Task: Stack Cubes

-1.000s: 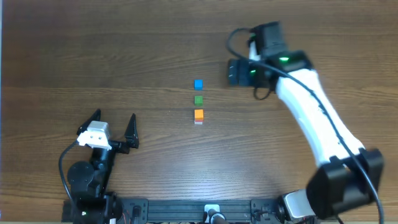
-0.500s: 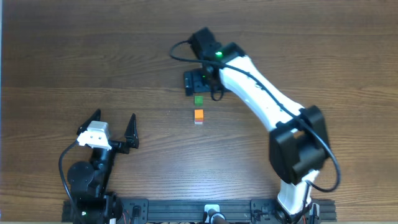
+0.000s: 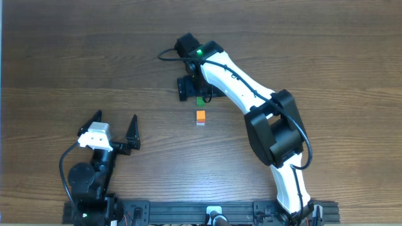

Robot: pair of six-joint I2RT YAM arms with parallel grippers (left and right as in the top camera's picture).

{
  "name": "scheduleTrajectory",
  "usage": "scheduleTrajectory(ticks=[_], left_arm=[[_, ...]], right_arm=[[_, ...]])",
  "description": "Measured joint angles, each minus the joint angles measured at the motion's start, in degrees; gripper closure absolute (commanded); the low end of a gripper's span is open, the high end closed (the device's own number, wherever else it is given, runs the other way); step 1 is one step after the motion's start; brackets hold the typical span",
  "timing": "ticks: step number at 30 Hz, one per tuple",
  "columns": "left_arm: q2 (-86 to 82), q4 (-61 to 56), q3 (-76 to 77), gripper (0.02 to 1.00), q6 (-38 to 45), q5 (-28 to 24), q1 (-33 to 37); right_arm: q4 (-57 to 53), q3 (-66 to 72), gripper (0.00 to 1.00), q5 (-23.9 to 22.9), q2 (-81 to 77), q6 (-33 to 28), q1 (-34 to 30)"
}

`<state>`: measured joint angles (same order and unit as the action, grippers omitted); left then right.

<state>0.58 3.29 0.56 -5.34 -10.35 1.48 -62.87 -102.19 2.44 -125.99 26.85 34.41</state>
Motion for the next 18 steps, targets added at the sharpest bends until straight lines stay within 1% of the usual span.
scheduleTrajectory(ticks=[10,18], left_arm=[[0.0,-0.02,0.02,0.02,0.0,0.0,0.0],[0.0,0.0,0.02,0.02,0.0,0.0,0.0]], right_arm=[[0.02,-0.02,0.007,0.0,-3.3,0.68,0.37],[1.03,-0.04,0.139,0.0,-4.83,2.6,0.37]])
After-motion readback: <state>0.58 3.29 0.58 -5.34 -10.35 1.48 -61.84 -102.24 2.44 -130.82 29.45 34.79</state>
